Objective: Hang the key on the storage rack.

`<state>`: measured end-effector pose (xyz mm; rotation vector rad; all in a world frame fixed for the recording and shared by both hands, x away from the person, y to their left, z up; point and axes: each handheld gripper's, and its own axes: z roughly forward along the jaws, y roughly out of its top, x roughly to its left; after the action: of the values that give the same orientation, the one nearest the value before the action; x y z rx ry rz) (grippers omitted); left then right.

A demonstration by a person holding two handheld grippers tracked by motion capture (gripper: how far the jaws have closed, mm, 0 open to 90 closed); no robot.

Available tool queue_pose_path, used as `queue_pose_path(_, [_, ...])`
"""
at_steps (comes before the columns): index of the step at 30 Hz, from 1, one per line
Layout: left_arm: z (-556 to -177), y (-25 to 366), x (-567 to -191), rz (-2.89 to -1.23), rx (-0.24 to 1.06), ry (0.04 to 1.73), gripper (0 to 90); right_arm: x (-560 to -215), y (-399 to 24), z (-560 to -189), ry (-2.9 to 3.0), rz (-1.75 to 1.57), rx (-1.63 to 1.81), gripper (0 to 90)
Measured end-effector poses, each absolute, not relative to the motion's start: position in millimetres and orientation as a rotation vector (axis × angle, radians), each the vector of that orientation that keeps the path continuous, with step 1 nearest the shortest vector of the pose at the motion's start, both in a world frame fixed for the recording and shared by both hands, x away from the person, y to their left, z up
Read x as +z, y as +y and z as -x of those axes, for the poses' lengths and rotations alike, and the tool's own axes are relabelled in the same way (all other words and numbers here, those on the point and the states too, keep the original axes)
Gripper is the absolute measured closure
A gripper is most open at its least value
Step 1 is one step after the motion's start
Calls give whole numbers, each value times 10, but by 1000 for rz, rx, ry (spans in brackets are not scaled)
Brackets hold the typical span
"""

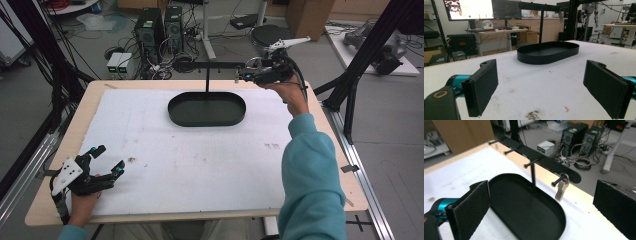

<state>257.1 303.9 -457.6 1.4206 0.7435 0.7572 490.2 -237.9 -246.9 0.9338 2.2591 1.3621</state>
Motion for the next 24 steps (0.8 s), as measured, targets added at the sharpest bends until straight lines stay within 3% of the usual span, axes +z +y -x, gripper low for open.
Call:
queue_pose_path(8, [-2577,3040,-4576,-1414,750,752,130,-2676,-2558,-4375,2220,-802,1450,5])
queue_pose_path(24, [-2575,3040,-4575,-1418,753,751,130,-3845,-2989,-3247,1866,-777,1680,5])
